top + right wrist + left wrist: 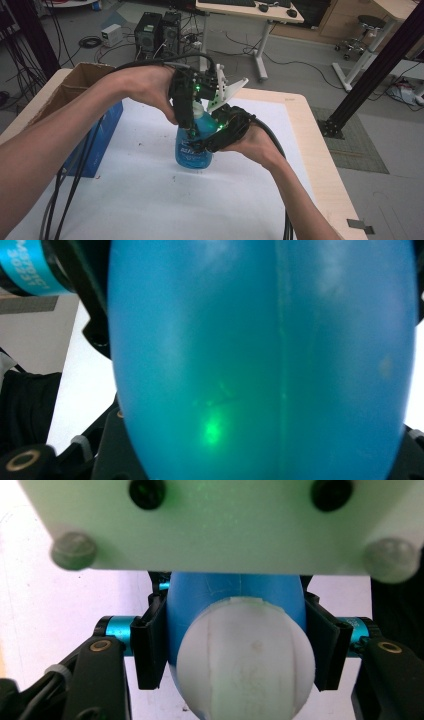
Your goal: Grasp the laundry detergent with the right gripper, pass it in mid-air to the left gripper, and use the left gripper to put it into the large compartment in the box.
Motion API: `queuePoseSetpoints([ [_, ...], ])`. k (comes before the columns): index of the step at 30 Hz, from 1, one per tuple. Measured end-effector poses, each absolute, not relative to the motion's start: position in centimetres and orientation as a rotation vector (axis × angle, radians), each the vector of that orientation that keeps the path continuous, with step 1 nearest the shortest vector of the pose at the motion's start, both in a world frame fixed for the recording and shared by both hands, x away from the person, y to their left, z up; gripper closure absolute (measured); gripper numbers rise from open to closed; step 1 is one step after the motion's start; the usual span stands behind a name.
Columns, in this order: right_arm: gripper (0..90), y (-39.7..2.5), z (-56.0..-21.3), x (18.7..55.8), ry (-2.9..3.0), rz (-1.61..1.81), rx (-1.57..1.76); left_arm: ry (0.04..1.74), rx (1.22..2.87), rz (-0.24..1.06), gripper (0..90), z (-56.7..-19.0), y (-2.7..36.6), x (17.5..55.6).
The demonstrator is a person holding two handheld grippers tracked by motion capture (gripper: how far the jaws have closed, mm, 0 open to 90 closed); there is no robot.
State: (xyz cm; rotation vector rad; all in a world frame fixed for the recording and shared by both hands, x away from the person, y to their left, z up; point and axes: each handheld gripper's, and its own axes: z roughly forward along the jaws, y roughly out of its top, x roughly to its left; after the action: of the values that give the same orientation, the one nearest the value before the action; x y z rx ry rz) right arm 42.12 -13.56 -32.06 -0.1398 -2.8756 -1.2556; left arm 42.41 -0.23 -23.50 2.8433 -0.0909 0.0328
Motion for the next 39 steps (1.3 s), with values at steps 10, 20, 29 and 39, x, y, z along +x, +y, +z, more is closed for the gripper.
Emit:
queuePoseSetpoints([
  [10, 44.5, -13.6, -32.1, 42.3, -2.868, -1.263, -0.137, -0.072, 2.822, 0.023, 38.2, -23.5, -0.1, 42.6],
  [20, 34.4, -14.1, -31.8, 42.6, -2.844, -1.301, -0.188, -0.062, 2.838, 0.04, 38.2, -23.7, 0.1, 42.6],
  [29, 30.4, -15.2, -31.7, 42.5, -2.885, -1.25, -0.235, -0.011, 2.837, 0.051, 38.1, -23.1, 1.1, 42.9],
  [39, 28.3, -17.3, -31.7, 41.6, -2.969, -1.113, -0.313, 0.128, 2.864, 0.09, 38.2, -21.1, 3.4, 43.1],
])
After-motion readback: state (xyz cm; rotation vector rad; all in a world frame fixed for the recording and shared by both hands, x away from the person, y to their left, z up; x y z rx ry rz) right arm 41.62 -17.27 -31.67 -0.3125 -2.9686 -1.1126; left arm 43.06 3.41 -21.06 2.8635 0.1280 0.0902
